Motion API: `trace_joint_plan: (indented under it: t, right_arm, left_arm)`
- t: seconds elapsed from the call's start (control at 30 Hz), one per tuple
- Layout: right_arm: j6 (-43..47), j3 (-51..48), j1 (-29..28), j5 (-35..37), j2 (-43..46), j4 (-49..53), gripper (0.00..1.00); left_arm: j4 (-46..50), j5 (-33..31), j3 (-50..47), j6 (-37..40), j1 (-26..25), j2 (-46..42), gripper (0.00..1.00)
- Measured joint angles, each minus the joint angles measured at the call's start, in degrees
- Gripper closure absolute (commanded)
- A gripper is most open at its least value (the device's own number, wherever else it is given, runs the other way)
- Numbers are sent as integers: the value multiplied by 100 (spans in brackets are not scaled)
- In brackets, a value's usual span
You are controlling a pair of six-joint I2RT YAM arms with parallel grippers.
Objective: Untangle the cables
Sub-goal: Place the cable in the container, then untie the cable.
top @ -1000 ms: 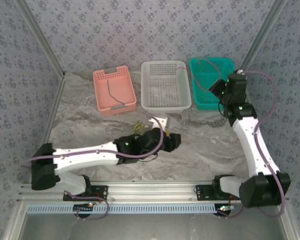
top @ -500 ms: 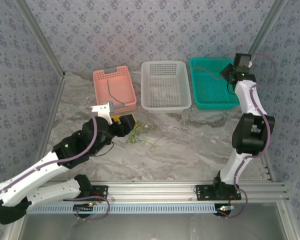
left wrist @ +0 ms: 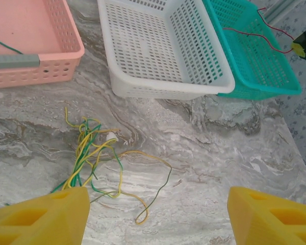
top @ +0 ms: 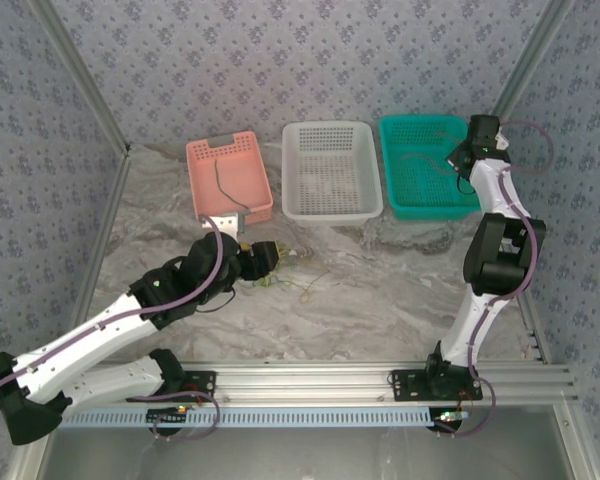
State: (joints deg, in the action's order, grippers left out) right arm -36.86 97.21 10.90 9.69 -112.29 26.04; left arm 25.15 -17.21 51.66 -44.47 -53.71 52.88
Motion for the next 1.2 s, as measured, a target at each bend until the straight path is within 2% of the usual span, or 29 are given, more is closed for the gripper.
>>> trace_joint_plan:
  t: [0.03, 0.13, 0.2, 0.27, 0.37, 0.4, 0.47, 0.53, 0.6, 0.67, 0.73, 0.83, 0.93, 1.03, 1.2]
  right_arm:
    - [-96, 0, 13, 0, -11, 33, 100]
    - [-332, -2, 39, -13, -50, 151, 65]
    - [-365, -59, 31, -22, -39, 205, 53]
    - [-387, -297, -15, 31, 101, 186, 48]
    - [-378, -879, -186, 190, 616, 251, 47]
    - [-374, -1075, -269, 254, 866, 260, 50]
    - [-323, -1491, -509, 387, 1528, 256, 55]
    - [-240, -1941, -911, 509, 2369, 195, 56]
    - [-168, -2439, -1534, 599, 3224, 44, 57]
    - [-122, -3027, -2463, 636, 3974, -184, 57]
    - [-162, -3595, -3613, 645, 4406, -289, 51]
    - [-586, -4350, -5110, 662, 4367, -356, 40]
    - [-1196, -4999, -6057, 619, 3991, -466, 34]
    - [-1821, -5340, -6476, 529, 3560, -728, 33]
    - [-2492, -5346, -6596, 479, 2951, -1401, 37]
  left_arm:
    - [-35, 13, -17, -2, 0, 2, 29]
    - [-92, 101, -24, -17, 0, 20, 29]
    - [-87, 125, -24, -24, 0, 44, 29]
    - [-66, 136, -24, -68, 0, 83, 29]
    - [98, 107, -22, -216, 22, 157, 30]
    - [188, 92, -17, -286, 44, 201, 31]
    - [398, 57, -17, -455, 109, 295, 32]
    - [658, 50, -17, -640, 245, 389, 33]
    - [811, 105, -66, -796, 442, 426, 33]
    - [861, 216, -219, -894, 682, 428, 34]
    - [861, 396, -487, -973, 933, 428, 34]
    - [837, 621, -944, -1014, 1196, 431, 32]
    - [509, 1008, -1368, -1003, 1423, 520, 32]
    - [90, 1342, -1561, -938, 1641, 874, 33]
    - [-575, 1665, -1462, -627, 1729, 1722, 35]
